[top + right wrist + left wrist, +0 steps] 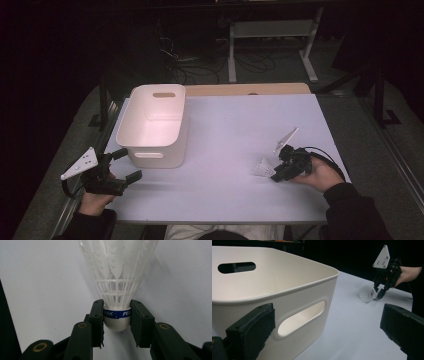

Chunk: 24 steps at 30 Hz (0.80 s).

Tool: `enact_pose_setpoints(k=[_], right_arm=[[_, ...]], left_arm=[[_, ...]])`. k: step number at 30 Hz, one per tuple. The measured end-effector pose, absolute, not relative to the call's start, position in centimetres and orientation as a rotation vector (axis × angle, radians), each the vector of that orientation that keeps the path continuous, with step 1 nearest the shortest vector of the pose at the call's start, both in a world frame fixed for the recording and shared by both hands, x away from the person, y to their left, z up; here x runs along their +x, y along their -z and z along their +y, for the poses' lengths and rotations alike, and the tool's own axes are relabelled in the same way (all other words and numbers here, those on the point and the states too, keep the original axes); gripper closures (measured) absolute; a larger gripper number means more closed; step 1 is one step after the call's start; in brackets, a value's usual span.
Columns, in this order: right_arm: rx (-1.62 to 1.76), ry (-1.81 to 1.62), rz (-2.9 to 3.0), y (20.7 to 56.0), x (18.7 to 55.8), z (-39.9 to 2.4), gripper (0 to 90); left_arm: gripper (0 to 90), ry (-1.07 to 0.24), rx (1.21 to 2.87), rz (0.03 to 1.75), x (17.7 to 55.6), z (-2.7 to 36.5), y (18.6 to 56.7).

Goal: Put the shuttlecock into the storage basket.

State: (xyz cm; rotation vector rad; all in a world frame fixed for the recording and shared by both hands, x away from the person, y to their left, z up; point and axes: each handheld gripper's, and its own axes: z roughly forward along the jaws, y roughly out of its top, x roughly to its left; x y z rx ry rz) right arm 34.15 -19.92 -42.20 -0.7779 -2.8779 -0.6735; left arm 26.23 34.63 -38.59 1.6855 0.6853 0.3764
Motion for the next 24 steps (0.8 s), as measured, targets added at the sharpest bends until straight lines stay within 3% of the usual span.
enact_pose_setpoints(k=[24], right_arm=[[-0.773, 0.793, -2.905, 38.6, 34.6, -20.0, 64.4]], left_arm=[[0.0, -0.376, 1.687, 0.684, 26.2, 34.6, 38.6]])
